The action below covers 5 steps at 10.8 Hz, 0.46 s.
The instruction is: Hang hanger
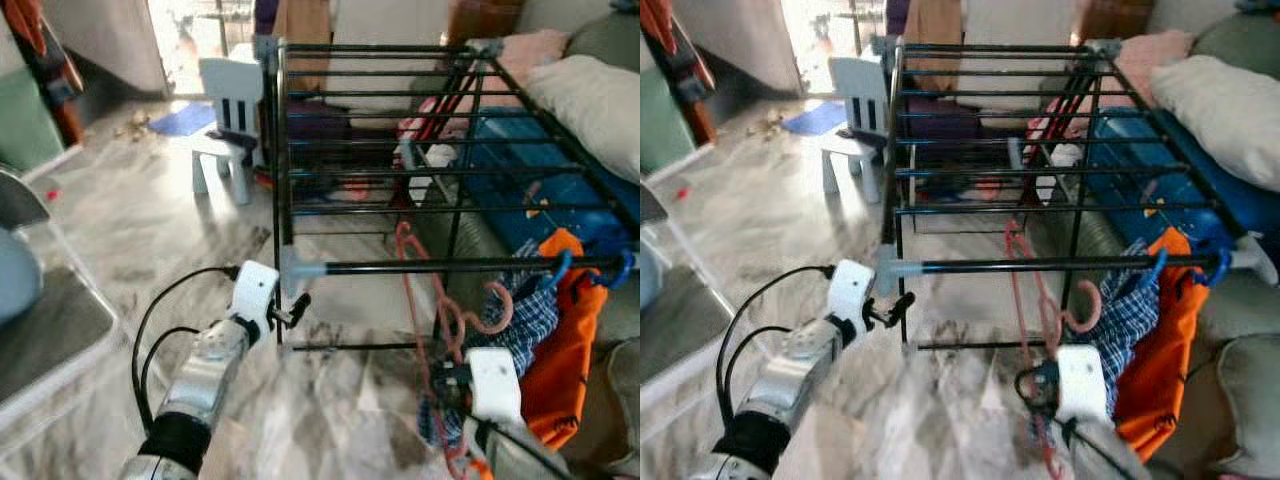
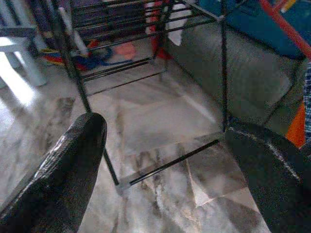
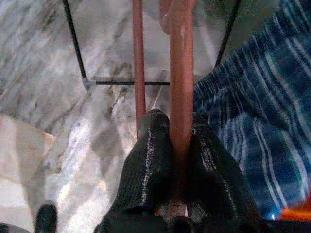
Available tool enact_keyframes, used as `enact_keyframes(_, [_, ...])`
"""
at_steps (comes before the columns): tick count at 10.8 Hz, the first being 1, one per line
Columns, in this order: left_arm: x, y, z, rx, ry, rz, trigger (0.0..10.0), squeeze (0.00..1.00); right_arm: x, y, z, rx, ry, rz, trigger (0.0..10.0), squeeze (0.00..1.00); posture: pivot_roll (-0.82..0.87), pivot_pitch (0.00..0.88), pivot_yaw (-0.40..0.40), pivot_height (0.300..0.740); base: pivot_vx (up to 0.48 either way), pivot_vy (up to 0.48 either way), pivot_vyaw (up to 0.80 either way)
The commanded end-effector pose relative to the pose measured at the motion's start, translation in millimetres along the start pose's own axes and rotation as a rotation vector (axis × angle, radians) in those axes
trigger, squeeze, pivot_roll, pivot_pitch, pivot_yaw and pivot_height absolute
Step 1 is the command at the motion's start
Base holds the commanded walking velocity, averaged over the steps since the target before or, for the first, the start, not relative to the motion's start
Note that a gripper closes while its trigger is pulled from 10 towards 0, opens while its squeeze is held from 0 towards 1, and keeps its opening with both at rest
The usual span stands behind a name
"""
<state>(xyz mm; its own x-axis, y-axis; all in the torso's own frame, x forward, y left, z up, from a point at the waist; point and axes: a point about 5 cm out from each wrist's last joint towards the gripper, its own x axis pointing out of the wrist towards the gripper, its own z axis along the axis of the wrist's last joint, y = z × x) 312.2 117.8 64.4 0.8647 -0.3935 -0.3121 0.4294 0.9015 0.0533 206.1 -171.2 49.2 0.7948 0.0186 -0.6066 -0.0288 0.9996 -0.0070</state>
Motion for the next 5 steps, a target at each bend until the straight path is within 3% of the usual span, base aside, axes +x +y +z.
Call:
enact_keyframes(1, [-1.9, 7.0, -2, 0.013, 0.007, 0.031, 10.0, 0.00, 5.5, 2.7, 10, -0.002, -0.026, 0.020, 10.0, 0.00, 0.01, 0.000, -0.062, 0.740, 0.000, 0.000, 0.00])
enact_keyframes(5, [-2.9, 10.7, -3, 0.015, 0.011, 0.052, 10.0, 0.00, 28.7, -7.4, 45, -0.035, -0.067, 0.043, 10.0, 0.00, 0.03, 0.000, -0.073, 0.740, 0.000, 0.000, 0.00])
